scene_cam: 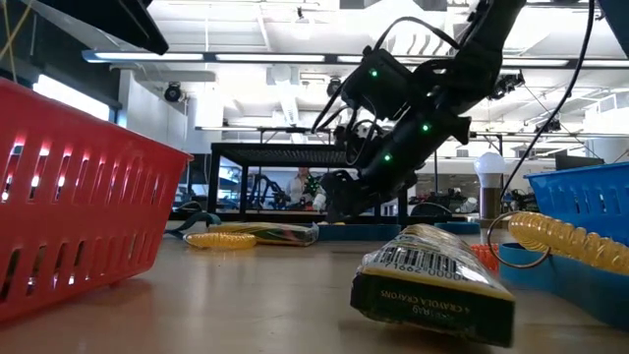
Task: Pick & Place Office Desk Supplies
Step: Put the yellow spring keychain into the blue bin
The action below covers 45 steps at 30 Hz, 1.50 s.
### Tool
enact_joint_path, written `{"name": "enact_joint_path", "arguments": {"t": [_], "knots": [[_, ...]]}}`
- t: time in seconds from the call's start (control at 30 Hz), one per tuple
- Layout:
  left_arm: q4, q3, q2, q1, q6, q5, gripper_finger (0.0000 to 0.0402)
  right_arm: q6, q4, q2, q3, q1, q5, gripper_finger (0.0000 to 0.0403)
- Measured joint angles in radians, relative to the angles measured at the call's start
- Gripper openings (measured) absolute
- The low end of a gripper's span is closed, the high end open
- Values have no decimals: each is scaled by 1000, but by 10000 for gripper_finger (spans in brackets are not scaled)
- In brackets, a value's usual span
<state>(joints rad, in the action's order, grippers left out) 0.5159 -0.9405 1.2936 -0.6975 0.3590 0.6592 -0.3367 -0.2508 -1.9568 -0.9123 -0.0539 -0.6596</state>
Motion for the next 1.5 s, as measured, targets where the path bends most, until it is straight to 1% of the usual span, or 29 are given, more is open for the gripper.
{"name": "enact_joint_path", "arguments": {"t": [0.2,0.3,0.4,0.6,0.77,0.83,0.93,1.03,1.13,1.2,1.3,1.5], "knots": [[0,0,0,1,-3,0,132,24,-19,0,0,-38,21,285],[0,0,0,1,-3,0,132,47,-18,0,0,-63,57,285],[0,0,0,1,-3,-1,132,52,-55,-33,-1,-79,68,285],[2,3,1,0,-2,-3,132,52,-143,-83,-3,-105,146,285],[0,3,1,0,1,-4,132,49,-150,-92,-3,-105,155,284],[0,3,1,0,1,-4,132,49,-148,-92,-3,-105,159,277],[0,3,1,0,1,-4,132,45,-145,-93,-3,-105,167,247],[0,3,1,0,5,-4,132,42,-140,-93,-3,-104,190,200],[0,3,1,0,5,-4,132,46,-139,-94,-3,-102,219,142],[0,3,1,0,6,-4,132,49,-139,-94,-3,-100,245,96],[0,3,1,-5,8,-4,132,54,-138,-94,-3,-88,257,32],[0,3,1,-24,23,-5,132,57,-124,-81,-1,-49,244,29]]}}
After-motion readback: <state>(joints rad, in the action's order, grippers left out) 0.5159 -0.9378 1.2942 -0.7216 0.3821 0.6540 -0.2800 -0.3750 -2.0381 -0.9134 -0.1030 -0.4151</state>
